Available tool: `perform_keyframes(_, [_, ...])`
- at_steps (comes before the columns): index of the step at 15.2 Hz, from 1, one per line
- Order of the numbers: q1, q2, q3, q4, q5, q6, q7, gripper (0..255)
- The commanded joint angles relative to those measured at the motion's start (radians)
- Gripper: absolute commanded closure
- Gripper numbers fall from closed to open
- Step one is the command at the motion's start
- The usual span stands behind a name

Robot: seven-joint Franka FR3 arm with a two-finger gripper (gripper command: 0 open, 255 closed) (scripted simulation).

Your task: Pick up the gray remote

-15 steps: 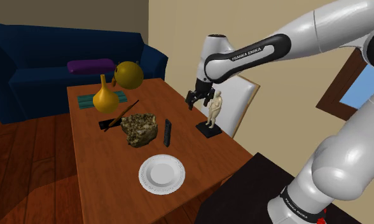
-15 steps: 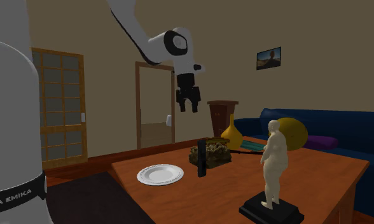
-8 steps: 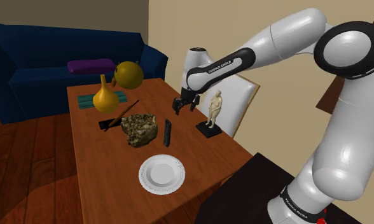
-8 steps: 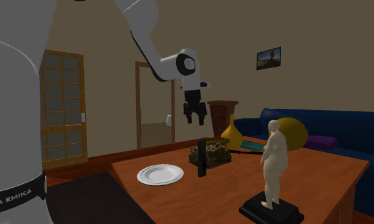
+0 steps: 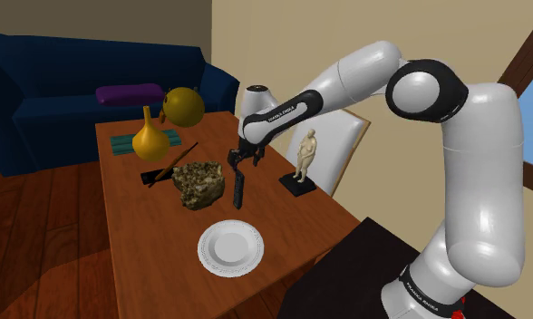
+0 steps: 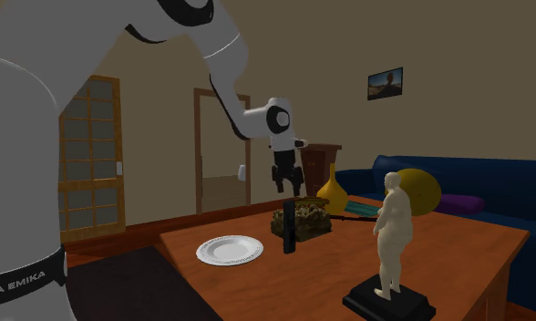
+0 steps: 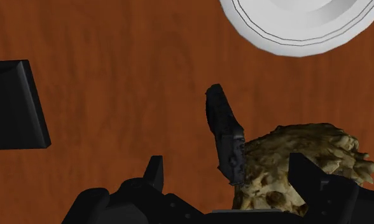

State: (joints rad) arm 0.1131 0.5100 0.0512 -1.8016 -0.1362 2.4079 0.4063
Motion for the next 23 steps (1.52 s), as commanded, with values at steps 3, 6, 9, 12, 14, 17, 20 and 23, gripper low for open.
perform_keyframes(3, [0.01, 0.108, -0.005, 0.109, -0.007, 0.001, 0.008, 0])
perform_keyframes(6, [0.011, 0.134, -0.008, 0.108, -0.01, 0.028, 0.012, 0])
perform_keyframes(9, [0.013, 0.168, -0.011, 0.111, -0.014, 0.058, 0.016, 0])
perform_keyframes(12, [0.013, 0.168, -0.011, 0.112, -0.014, 0.058, 0.016, 255])
perform_keyframes(14, [0.013, 0.168, -0.011, 0.112, -0.014, 0.058, 0.016, 255])
perform_keyframes(17, [0.013, 0.169, -0.011, 0.112, -0.014, 0.058, 0.016, 255])
perform_keyframes(20, [0.013, 0.168, -0.011, 0.112, -0.014, 0.058, 0.016, 255])
perform_keyframes(23, [0.012, 0.149, -0.009, 0.109, -0.012, 0.041, 0.014, 255])
